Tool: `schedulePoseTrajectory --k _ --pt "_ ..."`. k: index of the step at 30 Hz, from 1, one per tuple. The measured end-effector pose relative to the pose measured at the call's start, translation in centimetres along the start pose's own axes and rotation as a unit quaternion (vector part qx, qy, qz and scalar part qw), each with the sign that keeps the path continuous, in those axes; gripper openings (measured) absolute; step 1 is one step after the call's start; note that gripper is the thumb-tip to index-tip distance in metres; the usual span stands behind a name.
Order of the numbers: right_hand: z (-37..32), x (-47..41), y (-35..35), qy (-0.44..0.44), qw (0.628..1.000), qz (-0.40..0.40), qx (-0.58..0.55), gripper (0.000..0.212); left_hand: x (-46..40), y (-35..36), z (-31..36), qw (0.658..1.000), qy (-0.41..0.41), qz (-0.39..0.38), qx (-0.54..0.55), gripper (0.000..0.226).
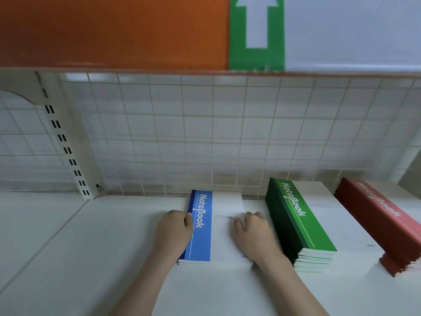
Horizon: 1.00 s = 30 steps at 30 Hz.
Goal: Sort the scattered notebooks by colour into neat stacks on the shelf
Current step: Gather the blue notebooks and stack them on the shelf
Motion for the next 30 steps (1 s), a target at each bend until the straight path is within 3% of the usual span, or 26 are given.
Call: schedulePoseTrajectory --k 10,17,19,22,30 --pt "0.0 0.0 0.6 -0.009 0.999 -0.016 0.036 0.038 0.2 0.0 0.3 1.0 0.008 0.0 -0.026 0.05" --pt "0.0 0.0 0.7 0.029 0.999 -0.032 -0.009 0.041 0.0 -0.1 -0.4 0.999 -0.009 0.011 0.05 0.05" --pt "-0.4 0.2 0.4 0.031 0.999 -0.025 0.025 0.048 0.1 -0.2 -0.3 0.999 0.0 0.019 0.042 0.042" --pt "-1.7 0.7 -0.4 -0.005 0.996 0.014 0.091 0.051 0.1 -0.7 -0.1 0.999 0.003 0.036 0.018 0.028" --pt "-7.5 1.1 -0.9 -0.132 0.991 0.021 0.017 0.038 -0.6 -3.2 -0.2 1.0 0.017 0.002 -0.017 0.031"
Point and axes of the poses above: each hand's wrist, its own x-axis away from the middle knuckle, its own y-axis out of the palm, z = x × y, the point moved 5 cm from there along -x, towards the middle knuckle, and after that the axes turned 5 degrees about x, right-handed, at the moved point
